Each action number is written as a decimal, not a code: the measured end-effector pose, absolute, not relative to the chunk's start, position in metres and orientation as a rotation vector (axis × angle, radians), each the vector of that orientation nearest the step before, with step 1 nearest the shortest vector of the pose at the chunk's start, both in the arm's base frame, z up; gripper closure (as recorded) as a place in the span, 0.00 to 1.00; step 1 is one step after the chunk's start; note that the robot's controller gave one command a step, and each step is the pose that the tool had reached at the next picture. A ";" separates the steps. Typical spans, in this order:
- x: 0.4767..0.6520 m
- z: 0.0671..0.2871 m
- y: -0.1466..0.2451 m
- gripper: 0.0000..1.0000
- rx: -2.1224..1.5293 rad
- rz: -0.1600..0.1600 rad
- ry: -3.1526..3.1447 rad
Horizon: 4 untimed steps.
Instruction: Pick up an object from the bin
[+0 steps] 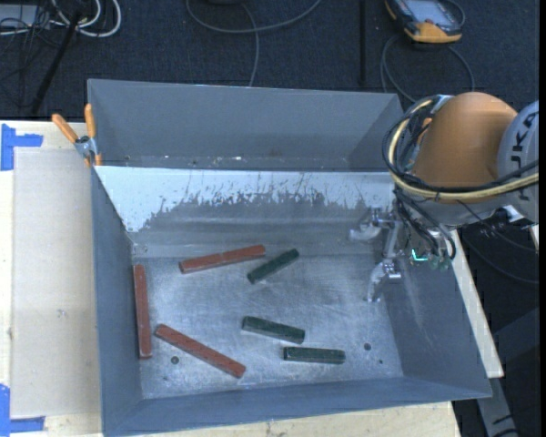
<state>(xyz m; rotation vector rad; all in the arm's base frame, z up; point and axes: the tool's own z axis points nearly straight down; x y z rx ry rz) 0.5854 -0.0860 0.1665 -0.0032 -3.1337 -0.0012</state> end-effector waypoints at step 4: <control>0.506 0.075 -0.059 1.00 0.279 0.003 -3.141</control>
Offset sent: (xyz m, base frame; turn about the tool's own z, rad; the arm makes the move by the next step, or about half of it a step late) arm -0.0469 -0.0292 -0.0536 -0.0280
